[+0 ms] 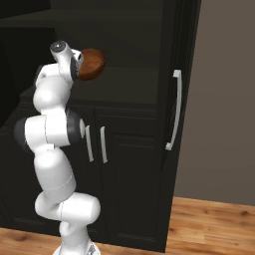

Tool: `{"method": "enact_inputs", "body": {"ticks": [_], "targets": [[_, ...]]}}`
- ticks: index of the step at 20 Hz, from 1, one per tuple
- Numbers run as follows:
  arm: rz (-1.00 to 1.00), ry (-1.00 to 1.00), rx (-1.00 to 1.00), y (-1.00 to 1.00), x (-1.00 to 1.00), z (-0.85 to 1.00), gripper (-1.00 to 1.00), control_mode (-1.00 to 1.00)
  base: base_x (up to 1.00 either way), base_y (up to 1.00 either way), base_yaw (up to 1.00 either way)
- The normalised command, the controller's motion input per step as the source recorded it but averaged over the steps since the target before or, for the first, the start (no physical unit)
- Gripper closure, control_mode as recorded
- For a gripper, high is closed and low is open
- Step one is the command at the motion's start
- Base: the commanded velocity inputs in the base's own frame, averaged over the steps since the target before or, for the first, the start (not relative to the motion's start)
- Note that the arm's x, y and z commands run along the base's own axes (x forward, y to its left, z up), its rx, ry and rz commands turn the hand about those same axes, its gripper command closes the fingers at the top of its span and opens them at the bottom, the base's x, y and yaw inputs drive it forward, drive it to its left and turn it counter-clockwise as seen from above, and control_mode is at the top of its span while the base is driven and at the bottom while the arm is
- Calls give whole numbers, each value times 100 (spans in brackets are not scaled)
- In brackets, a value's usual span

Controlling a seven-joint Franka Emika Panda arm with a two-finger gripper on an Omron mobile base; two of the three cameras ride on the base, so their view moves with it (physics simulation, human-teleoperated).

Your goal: Open the cabinet. Pick the bowls from the counter and place them in the cabinet. Then close the cabinet.

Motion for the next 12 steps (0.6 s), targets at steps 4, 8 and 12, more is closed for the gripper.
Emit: {"method": "enact_inputs", "body": {"ticks": [4, 8, 12], "targets": [[0, 8, -1, 0, -14, -6, -100, -100, 0, 0, 0], [0, 7, 0, 0, -70, -2, -100, -100, 0, 0, 0], [-4, 0, 0, 0, -100, 0, -100, -100, 0, 0, 0]]}}
